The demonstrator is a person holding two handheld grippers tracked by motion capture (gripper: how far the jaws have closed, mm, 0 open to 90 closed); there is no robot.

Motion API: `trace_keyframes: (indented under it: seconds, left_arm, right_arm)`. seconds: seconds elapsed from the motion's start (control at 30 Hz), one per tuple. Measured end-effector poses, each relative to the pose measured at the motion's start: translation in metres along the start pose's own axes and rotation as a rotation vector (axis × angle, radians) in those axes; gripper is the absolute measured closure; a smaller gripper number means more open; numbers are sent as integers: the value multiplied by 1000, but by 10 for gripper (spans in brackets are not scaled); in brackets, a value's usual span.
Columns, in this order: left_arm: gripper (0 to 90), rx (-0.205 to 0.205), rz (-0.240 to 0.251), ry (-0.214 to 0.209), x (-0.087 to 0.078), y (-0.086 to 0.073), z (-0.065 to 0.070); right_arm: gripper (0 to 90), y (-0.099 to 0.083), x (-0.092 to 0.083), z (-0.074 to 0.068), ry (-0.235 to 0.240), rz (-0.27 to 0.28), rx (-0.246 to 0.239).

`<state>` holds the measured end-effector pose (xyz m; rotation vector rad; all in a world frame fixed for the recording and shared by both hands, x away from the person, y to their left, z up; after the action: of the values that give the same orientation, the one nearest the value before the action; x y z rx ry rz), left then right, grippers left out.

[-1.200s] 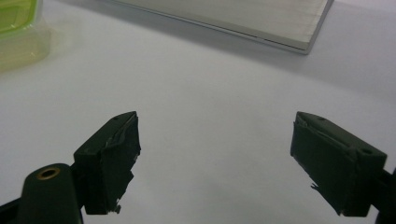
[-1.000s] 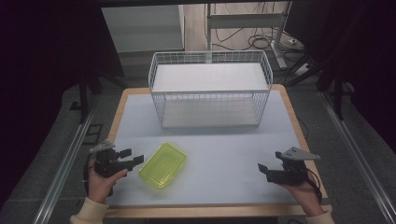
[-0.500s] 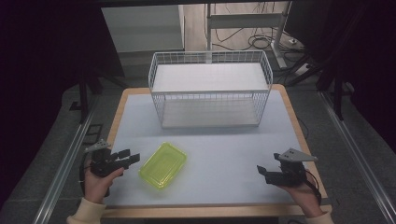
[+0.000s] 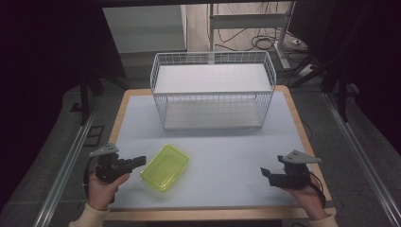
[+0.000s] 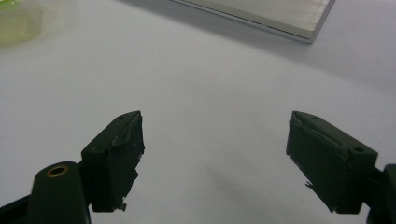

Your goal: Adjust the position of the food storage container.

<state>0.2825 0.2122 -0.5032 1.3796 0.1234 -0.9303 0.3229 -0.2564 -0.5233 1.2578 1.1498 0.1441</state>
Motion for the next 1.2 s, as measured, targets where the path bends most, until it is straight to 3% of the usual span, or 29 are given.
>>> trace_keyframes:
  seconds: [0.07,0.1,0.27,0.43,0.63,0.77,1.0,1.07,1.2]
  left_arm:
    - [896,10,-6,-11,1,0,5]
    - [897,28,-18,-38,3,-1,16]
    - [896,70,-37,-47,7,-4,32]
    - [896,112,-103,-105,21,-17,59]
    - [897,161,-182,-115,34,-32,79]
    - [898,198,-219,-94,39,-39,85]
    - [899,210,-253,-57,44,-48,83]
    - [899,236,-272,-47,44,-51,84]
    - [899,245,-277,-36,44,-54,85]
  right_arm:
    - [196,0,0,0,0,4,-2]
    - [197,1,-1,0,-3,6,-2]
    - [200,1,-3,1,-6,18,1]
    - [203,0,-2,2,-13,12,0]
    - [207,0,-4,2,-19,23,5]
    - [207,0,-2,2,-19,18,3]
    - [207,-1,-2,1,-19,18,2]
    - [208,-1,-1,1,-18,15,1]
    - [208,-1,-1,1,-17,14,0]
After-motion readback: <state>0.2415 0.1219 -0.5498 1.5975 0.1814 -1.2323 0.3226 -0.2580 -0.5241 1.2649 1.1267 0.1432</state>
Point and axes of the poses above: each handheld gripper's, and its own axes: x roughly forward along the jaws, y roughly out of its top, z roughly to its right, the point moved 6 cm from there along x, roughly forward along the jaws, and after that the axes turned 14 degrees about y, right-handed, at the moved point
